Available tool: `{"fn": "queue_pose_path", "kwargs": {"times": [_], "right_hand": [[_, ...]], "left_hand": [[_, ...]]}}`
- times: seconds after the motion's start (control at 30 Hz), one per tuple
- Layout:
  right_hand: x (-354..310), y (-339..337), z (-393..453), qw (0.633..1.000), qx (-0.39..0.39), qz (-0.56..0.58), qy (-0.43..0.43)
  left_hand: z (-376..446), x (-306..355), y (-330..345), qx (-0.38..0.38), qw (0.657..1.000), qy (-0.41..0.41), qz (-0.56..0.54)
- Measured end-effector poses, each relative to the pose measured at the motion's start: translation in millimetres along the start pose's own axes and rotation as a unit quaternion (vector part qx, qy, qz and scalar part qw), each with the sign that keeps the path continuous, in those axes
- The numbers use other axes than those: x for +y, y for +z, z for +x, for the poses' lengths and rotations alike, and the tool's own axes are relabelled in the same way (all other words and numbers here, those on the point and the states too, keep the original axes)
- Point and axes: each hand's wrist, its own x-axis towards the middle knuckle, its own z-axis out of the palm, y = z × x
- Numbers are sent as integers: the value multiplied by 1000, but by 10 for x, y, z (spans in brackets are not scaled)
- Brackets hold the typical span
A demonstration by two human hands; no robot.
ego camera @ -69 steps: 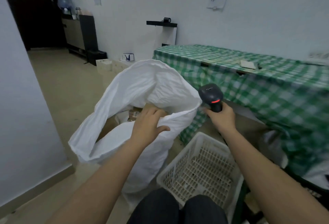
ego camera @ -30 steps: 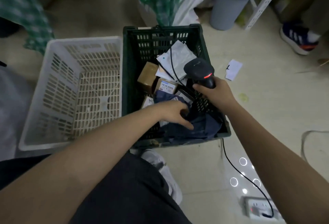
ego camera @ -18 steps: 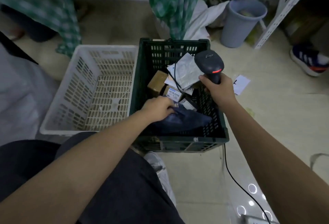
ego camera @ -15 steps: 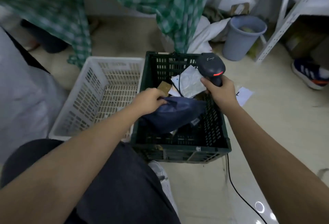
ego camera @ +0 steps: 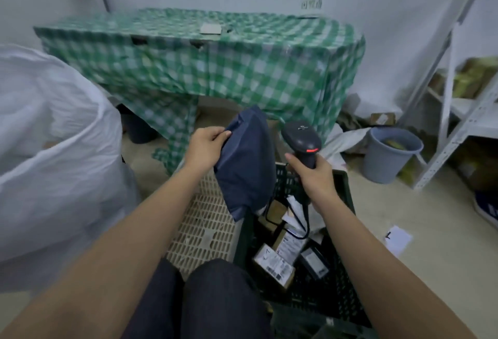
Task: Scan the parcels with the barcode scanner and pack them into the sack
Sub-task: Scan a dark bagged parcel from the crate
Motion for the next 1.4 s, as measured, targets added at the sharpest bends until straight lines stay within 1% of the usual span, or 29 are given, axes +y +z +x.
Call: {"fn": "queue_pose_path", "kwargs": {"times": [0.03, 0.1, 0.17, 0.23, 0.33, 0.43, 0.53, 0.63, 0.73, 0.8, 0.9, 0.97, 1.03, 1.07, 1.1, 1.13, 1.17, 1.2, 1.23, 1.27, 1.3, 1.33, 1.4], "right_hand": [[-52, 95, 25, 1000, -5, 4, -4], [-171, 219, 88, 1000, -9, 12, -12], [-254, 242, 148, 1000, 5, 18, -20], [-286, 183, 181, 999, 35, 35, -22], [-233, -23, 169, 996, 70, 55, -14], [-151, -282, 149, 995, 96, 31, -6], [-184, -416, 208, 993, 116, 8, -12], [-390, -383, 321, 992, 119, -9, -32], [-687, -262, 468, 992, 106, -35, -64], [-890, -183, 542, 990, 99, -47, -88], [-1118, -116, 594, 988, 94, -49, -113], [-1157, -131, 587, 987, 94, -49, -121], [-1088, -205, 543, 986, 102, -52, -122], [-1027, -256, 495, 985, 111, -61, -117], [-938, -329, 441, 984, 124, -70, -108], [-832, -408, 372, 983, 137, -82, -96], [-703, -494, 298, 981, 147, -95, -84], [-563, -572, 207, 981, 148, -107, -71], [-409, -640, 114, 982, 139, -117, -53], [-241, -691, 17, 983, 127, -130, -29], [-85, -722, -75, 983, 115, -146, -7], [76, -733, -161, 982, 100, -161, 11], [393, -718, -279, 982, 69, -175, 33]], "left_hand": [[56, 40, -75, 15, 1000, 10, 4], [160, 134, -197, 27, 997, 50, 56], [209, 199, -234, 13, 989, 96, 111], [167, 215, -163, -6, 979, 144, 142], [4, 200, 83, -21, 969, 196, 147], [53, 290, 246, -5, 975, 190, 116], [318, 516, 223, 33, 974, 187, 124], [594, 784, 91, 56, 969, 189, 152], [782, 1016, -125, 72, 965, 206, 146], [868, 1158, -321, 103, 958, 218, 157], [874, 1334, -557, 143, 946, 228, 183], [749, 1310, -579, 147, 938, 252, 188], [541, 1135, -442, 114, 937, 281, 171], [424, 1003, -316, 77, 941, 285, 164], [293, 860, -163, 23, 948, 278, 157], [146, 706, 14, -55, 955, 253, 146], [-16, 545, 199, -152, 955, 217, 131], [-188, 392, 378, -259, 943, 173, 120], [-347, 233, 546, -351, 920, 131, 116], [-487, 74, 677, -408, 901, 97, 113], [-581, -79, 773, -431, 894, 73, 103], [-643, -221, 825, -430, 897, 55, 89], [-672, -494, 847, -399, 915, 30, 57]]}}
